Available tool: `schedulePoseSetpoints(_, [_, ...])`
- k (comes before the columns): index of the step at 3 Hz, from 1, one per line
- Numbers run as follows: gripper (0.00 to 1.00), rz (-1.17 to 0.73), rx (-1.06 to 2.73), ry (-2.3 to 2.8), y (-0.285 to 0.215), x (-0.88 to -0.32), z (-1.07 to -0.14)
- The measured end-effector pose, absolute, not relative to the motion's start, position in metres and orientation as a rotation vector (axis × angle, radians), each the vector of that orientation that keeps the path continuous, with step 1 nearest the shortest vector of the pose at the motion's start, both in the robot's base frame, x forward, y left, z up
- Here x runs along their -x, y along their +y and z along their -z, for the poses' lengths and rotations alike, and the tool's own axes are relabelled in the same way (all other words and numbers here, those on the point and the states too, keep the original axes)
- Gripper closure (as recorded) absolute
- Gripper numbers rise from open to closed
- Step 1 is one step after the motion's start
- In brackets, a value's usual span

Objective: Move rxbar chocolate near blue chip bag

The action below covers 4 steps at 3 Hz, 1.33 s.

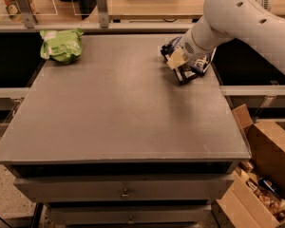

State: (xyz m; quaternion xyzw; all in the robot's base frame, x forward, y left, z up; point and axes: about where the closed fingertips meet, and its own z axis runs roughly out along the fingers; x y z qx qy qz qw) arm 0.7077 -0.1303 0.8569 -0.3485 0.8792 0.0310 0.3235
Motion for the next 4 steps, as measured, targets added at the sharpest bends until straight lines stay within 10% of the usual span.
schedulePoseSetpoints(2, [0.0, -0.034, 0.866, 2.306, -0.146, -0.719, -0.881])
schedulePoseSetpoints(4, [0.0, -0.154, 0.874, 2.32, -0.17, -0.705, -0.927])
